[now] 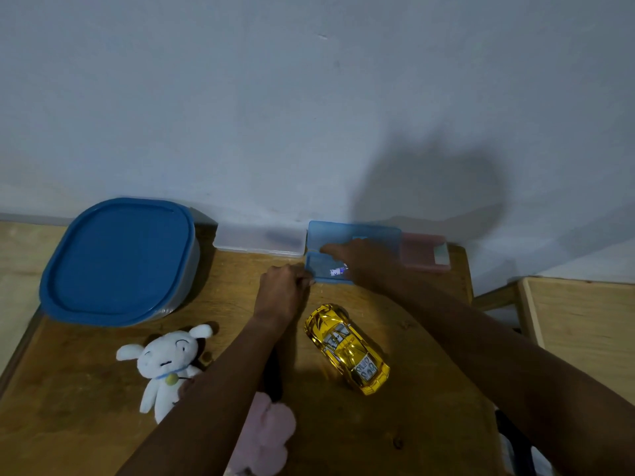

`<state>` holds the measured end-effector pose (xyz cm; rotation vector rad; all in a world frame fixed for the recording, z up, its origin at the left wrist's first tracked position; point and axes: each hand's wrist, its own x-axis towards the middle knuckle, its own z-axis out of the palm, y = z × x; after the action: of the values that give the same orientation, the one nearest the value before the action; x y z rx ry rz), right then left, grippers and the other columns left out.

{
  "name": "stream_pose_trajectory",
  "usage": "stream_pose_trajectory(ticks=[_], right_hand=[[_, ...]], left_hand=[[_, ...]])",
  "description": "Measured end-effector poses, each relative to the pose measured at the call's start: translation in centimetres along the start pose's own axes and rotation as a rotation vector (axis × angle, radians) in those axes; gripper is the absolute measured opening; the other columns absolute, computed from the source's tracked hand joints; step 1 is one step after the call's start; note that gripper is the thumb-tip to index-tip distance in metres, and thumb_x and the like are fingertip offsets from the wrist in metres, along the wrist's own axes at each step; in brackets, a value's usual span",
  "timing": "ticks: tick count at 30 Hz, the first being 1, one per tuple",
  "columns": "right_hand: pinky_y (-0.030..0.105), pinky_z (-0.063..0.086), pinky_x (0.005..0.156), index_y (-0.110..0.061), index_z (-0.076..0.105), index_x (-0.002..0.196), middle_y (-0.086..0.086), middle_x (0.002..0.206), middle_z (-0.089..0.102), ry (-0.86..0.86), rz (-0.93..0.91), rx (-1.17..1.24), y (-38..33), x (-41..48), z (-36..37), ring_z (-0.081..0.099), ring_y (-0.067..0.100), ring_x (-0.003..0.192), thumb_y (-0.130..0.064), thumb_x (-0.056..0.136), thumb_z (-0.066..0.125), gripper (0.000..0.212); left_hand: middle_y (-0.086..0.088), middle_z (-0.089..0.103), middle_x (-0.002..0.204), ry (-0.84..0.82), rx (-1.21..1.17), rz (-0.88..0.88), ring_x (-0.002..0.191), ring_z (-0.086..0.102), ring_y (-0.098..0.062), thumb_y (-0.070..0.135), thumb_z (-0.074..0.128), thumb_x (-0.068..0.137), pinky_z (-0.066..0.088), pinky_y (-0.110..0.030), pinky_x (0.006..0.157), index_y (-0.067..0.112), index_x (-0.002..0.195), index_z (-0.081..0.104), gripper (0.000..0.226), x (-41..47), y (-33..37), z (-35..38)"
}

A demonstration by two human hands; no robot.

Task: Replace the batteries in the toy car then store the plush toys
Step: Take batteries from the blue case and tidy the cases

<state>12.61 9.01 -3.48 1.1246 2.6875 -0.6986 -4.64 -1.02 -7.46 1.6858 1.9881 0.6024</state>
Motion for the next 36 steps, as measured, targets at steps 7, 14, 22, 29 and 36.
stream_pose_trajectory(ticks=[7,14,22,29,36], right_hand=[[0.028,0.036,0.064,-0.013,0.043,0.142,0.013,0.091,0.059,-0.004,-0.058,-0.156,-0.4,-0.4,0.8,0.055,0.022,0.077,-0.007,0.101,0.042,0.042],[0.029,0.043,0.078,-0.011,0.054,0.132,0.015,0.11,0.067,0.078,0.031,0.034,1.2,-0.6,1.4,0.063,0.028,0.1,-0.005,0.096,0.053,0.037],[0.033,0.056,0.08,-0.027,0.072,0.091,-0.008,0.087,0.075,0.515,0.272,0.521,4.1,-3.0,-1.7,0.071,0.008,0.084,-0.024,0.077,0.071,0.015],[0.034,0.05,0.084,-0.025,0.067,0.109,-0.001,0.098,0.071,0.079,0.184,-0.003,4.6,-3.1,-0.7,0.064,0.022,0.096,-0.024,0.081,0.074,0.03],[0.029,0.035,0.07,-0.012,0.057,0.117,0.012,0.114,0.061,-0.087,0.016,-0.429,3.1,-2.9,-1.2,0.062,0.029,0.104,-0.019,0.099,0.052,0.02]], left_hand=[[-0.002,0.078,0.099,0.008,-0.003,0.006,0.089,0.071,-0.017,0.023,0.069,0.091,0.057,-0.037,0.083,0.02,0.1,0.078,0.013,0.0,-0.2,0.3],[-0.003,0.077,0.103,0.001,-0.009,-0.005,0.093,0.071,-0.018,0.023,0.069,0.092,0.056,-0.036,0.086,0.019,0.102,0.078,0.015,-0.2,-0.1,0.2],[-0.002,0.078,0.1,-0.012,0.038,-0.031,0.091,0.07,-0.021,0.027,0.069,0.091,0.051,-0.032,0.084,0.023,0.102,0.079,0.015,0.0,-0.1,-0.2],[-0.005,0.076,0.109,-0.046,0.007,-0.041,0.101,0.068,-0.02,0.025,0.066,0.094,0.054,-0.036,0.091,0.019,0.11,0.075,0.019,-0.2,0.2,-0.2],[-0.003,0.076,0.107,-0.038,0.006,-0.037,0.098,0.069,-0.019,0.024,0.067,0.093,0.053,-0.033,0.091,0.019,0.108,0.077,0.018,-0.3,0.4,-0.3]])
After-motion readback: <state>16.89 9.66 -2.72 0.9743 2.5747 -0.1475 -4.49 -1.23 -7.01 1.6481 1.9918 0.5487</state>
